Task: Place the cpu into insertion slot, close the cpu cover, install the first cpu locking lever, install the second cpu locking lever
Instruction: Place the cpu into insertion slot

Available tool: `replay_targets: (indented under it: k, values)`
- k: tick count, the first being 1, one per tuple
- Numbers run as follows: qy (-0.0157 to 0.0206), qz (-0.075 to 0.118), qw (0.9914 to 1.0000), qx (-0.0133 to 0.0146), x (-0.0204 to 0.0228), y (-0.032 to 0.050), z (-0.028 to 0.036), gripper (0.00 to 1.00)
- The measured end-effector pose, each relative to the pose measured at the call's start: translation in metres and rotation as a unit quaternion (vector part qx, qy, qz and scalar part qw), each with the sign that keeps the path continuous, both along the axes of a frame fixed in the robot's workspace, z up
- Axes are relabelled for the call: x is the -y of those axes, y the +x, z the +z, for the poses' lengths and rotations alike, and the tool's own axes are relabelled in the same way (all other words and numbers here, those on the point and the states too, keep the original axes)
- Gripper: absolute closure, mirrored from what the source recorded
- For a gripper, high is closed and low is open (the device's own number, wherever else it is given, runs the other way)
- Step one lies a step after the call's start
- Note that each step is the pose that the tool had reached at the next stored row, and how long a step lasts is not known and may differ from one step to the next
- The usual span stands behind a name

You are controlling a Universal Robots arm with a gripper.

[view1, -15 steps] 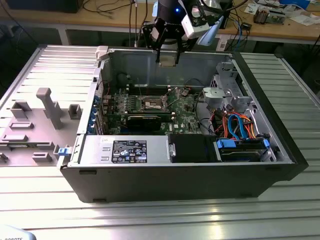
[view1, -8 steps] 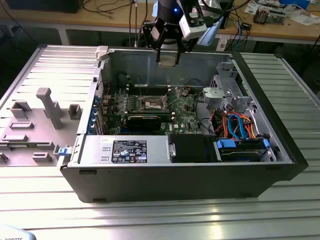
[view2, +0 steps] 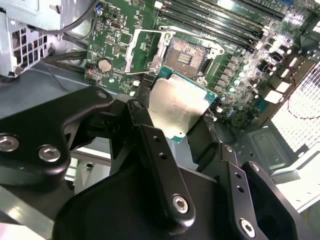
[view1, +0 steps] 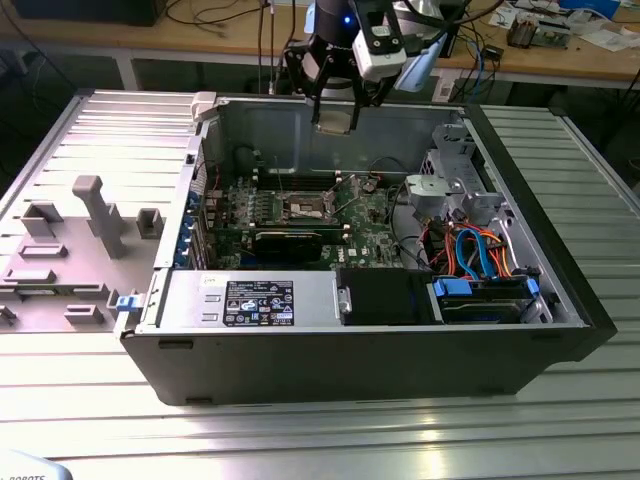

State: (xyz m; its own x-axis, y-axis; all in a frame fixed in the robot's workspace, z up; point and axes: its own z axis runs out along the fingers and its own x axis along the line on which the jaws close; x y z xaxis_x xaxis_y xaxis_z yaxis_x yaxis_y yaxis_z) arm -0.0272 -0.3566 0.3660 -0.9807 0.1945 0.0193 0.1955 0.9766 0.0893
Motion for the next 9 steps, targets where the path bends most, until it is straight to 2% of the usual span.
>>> replay_targets:
  k: [2, 9]
  values:
    - [0.0, -0.015, 0.99989, 0.0, 0.0, 0.0, -0.0001, 0.46]
    - [0.0, -0.024, 0.99971, 0.0, 0.0, -0.0003, -0.0002, 0.46]
